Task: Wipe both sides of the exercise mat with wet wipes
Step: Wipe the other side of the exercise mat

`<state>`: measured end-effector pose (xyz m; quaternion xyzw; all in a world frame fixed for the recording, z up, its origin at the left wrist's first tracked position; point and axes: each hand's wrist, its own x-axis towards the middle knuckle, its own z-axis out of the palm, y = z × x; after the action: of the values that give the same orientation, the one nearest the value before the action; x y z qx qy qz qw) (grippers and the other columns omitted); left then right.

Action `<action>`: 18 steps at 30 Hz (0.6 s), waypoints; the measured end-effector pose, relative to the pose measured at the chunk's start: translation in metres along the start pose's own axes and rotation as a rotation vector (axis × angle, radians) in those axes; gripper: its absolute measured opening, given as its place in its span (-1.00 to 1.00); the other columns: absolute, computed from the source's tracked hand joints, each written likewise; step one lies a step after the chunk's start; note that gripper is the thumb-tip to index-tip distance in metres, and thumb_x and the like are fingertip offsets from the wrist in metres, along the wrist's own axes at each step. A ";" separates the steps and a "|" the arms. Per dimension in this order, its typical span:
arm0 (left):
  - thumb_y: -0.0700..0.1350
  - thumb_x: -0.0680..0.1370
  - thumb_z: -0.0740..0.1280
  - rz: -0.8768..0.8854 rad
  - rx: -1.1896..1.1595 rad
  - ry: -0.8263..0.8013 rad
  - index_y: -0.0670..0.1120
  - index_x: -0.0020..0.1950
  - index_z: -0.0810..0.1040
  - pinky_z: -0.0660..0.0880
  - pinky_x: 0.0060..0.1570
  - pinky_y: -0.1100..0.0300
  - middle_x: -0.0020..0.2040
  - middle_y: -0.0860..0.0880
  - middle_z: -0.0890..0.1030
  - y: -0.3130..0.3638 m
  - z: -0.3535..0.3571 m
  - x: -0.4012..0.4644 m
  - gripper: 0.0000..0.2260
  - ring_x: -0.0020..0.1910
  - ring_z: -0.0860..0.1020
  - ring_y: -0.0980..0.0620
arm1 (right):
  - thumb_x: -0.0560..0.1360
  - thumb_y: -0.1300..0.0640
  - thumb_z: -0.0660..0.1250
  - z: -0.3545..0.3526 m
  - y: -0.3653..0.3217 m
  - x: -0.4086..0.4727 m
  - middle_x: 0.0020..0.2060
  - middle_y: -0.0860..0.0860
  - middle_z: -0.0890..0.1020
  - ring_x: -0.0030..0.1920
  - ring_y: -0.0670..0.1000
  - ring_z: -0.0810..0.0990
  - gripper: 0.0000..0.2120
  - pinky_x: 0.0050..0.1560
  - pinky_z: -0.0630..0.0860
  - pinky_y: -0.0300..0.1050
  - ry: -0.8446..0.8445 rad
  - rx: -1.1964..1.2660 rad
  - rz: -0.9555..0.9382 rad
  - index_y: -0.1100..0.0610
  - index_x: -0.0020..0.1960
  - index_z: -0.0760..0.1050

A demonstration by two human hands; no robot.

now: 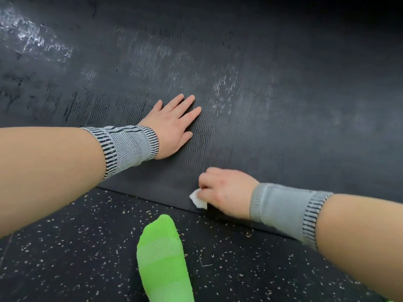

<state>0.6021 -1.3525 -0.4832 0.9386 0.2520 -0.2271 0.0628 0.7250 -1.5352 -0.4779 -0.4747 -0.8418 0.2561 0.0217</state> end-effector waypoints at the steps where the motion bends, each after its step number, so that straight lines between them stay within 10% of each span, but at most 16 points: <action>1: 0.09 0.66 0.03 -0.003 -0.008 0.000 0.02 0.61 -0.14 -0.01 0.51 -0.17 0.61 -0.02 -0.19 0.000 0.000 0.000 -0.42 0.59 -0.17 -0.06 | 0.29 0.21 0.49 -0.009 0.012 0.007 -0.13 0.08 0.52 -0.14 0.12 0.51 -0.83 -0.36 0.51 -0.09 -0.027 -0.037 0.054 0.14 -0.13 0.59; 8: 0.05 0.67 0.02 0.012 -0.019 0.016 0.02 0.62 -0.11 0.02 0.50 -0.17 0.62 -0.02 -0.16 -0.001 0.001 0.000 -0.45 0.59 -0.14 -0.07 | 0.50 0.24 0.25 -0.046 0.081 0.034 0.05 0.12 0.48 0.05 0.19 0.46 -0.79 -0.01 0.47 0.06 0.200 -0.126 0.497 0.16 0.10 0.56; 18: 0.08 0.67 0.03 0.021 -0.019 0.040 0.06 0.61 -0.09 0.03 0.50 -0.13 0.62 -0.01 -0.14 -0.005 0.001 0.001 -0.45 0.58 -0.12 -0.06 | 0.25 0.21 0.42 0.020 -0.024 -0.010 -0.27 0.03 0.50 -0.31 0.05 0.47 -0.92 -0.53 0.42 -0.19 0.093 0.035 0.072 0.14 -0.28 0.54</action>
<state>0.5994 -1.3479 -0.4848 0.9449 0.2455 -0.2051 0.0691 0.7067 -1.5616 -0.4821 -0.5156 -0.8177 0.2490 0.0596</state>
